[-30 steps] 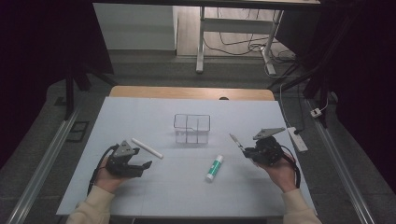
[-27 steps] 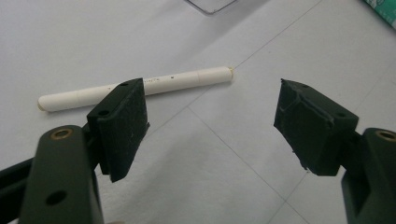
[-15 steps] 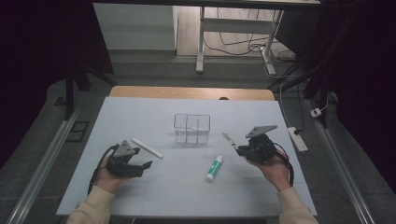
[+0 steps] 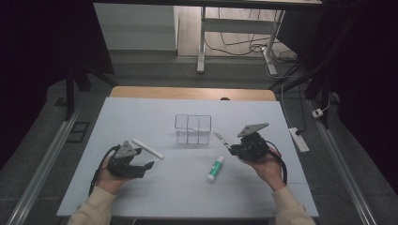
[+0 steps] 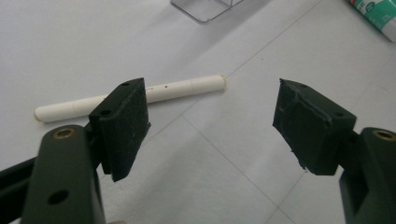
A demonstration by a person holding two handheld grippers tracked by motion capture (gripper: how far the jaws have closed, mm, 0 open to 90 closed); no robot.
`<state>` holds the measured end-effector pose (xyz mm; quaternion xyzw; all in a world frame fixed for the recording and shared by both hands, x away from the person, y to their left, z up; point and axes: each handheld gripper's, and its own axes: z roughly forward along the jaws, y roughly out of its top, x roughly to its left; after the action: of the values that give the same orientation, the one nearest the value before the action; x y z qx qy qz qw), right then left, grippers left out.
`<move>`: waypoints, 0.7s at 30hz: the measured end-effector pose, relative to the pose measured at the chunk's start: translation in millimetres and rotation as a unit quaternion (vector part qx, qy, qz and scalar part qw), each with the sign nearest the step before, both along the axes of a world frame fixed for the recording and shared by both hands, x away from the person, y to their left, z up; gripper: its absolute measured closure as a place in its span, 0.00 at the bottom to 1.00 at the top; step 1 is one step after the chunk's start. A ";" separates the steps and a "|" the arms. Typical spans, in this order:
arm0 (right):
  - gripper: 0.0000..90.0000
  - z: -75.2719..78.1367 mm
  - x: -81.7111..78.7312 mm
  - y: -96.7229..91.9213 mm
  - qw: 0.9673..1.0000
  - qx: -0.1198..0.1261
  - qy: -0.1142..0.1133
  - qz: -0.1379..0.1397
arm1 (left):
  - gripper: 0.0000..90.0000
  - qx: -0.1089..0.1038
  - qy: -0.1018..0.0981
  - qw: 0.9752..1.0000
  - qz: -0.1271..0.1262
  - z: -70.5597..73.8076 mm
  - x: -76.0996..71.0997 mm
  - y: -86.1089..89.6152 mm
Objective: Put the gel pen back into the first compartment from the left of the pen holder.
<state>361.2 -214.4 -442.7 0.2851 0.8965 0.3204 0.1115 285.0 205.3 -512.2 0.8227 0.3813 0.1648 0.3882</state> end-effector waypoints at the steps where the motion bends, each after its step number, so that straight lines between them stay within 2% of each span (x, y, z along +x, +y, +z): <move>1: 0.88 -0.2 0.4 3.1 1.000 -0.001 0.001 0.003 | 0.30 0.000 0.000 1.000 0.000 0.1 0.1 -0.2; 12: 0.88 -1.2 1.3 32.7 0.999 -0.003 0.004 0.038 | 0.30 0.001 -0.001 1.000 -0.006 1.3 -0.4 -1.9; 21: 0.88 -7.8 1.4 51.0 0.998 -0.012 0.011 0.057 | 0.30 0.005 -0.006 1.000 -0.025 5.9 -3.1 -13.1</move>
<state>362.6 -163.5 -450.5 0.2358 0.9161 0.3126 0.0864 281.9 192.2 -506.3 0.8328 0.3571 0.1617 0.3908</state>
